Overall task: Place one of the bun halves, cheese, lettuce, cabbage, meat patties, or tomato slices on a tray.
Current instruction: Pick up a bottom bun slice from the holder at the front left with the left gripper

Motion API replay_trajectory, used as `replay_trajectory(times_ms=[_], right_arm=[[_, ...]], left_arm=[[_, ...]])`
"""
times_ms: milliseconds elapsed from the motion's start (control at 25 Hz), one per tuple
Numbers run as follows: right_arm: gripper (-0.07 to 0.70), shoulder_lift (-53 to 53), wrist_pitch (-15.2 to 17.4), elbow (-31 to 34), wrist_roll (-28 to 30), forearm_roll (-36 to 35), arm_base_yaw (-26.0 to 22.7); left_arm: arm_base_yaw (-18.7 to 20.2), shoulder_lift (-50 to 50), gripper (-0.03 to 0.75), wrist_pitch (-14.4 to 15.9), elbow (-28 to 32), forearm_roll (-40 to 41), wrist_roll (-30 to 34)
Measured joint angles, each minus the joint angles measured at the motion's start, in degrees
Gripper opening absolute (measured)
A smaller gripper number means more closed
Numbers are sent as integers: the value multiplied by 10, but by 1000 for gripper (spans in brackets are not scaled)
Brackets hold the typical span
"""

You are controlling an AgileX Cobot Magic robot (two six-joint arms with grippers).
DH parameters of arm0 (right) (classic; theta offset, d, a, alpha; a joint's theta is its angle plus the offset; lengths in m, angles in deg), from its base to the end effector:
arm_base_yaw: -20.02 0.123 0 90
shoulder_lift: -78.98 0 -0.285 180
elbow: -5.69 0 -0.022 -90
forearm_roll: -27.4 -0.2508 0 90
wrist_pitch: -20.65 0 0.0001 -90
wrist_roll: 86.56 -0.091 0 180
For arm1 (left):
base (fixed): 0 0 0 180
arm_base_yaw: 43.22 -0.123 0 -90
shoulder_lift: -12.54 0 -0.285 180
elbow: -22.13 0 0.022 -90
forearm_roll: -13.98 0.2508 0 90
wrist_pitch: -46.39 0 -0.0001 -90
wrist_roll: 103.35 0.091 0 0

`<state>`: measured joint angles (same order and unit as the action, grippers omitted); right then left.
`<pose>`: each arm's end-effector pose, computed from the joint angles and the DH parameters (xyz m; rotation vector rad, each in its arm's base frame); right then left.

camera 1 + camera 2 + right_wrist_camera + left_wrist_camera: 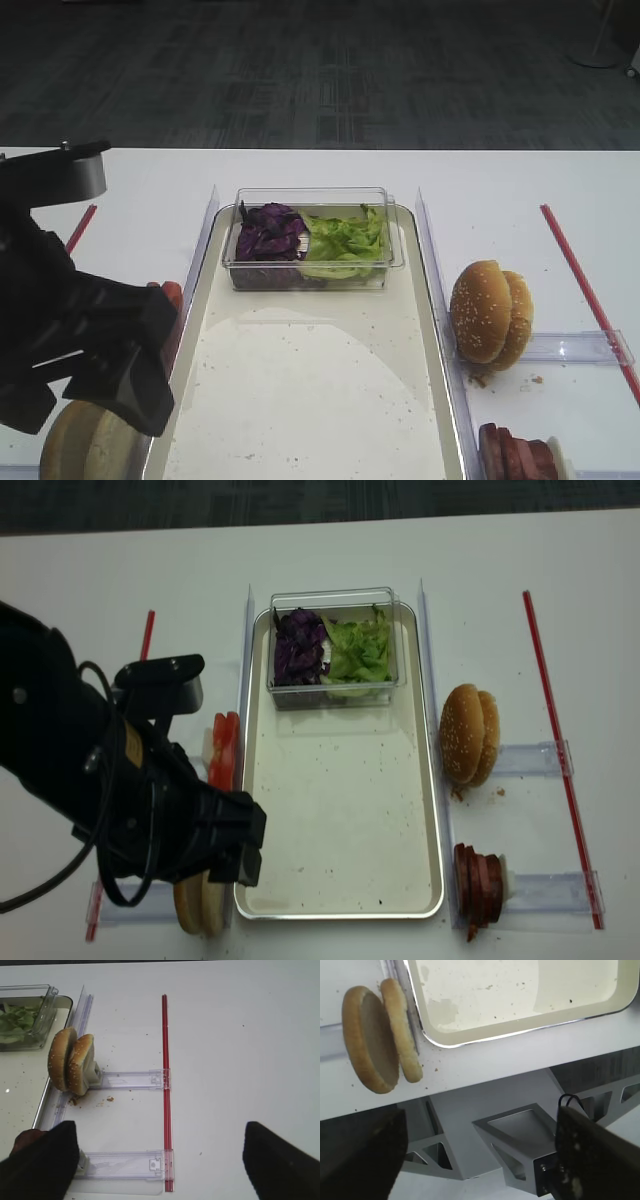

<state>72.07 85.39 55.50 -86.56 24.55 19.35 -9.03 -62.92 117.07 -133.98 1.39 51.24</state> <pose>-0.0078 0.0042 0.2658 0.0082 2.1192 0.0533 0.1512 -0.1253 0.2922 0.1510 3.0652 -0.4186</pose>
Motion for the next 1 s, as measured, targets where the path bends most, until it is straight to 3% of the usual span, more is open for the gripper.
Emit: replay_trajectory(times_ms=[680, 1000], right_arm=[[676, 0, 0, 0, 0, 0, 0], [676, 0, 0, 0, 0, 0, 0]], left_arm=[[3, -94, 554, -7, 0, 33, 0], [3, -132, 491, -9, -1, 49, 10]])
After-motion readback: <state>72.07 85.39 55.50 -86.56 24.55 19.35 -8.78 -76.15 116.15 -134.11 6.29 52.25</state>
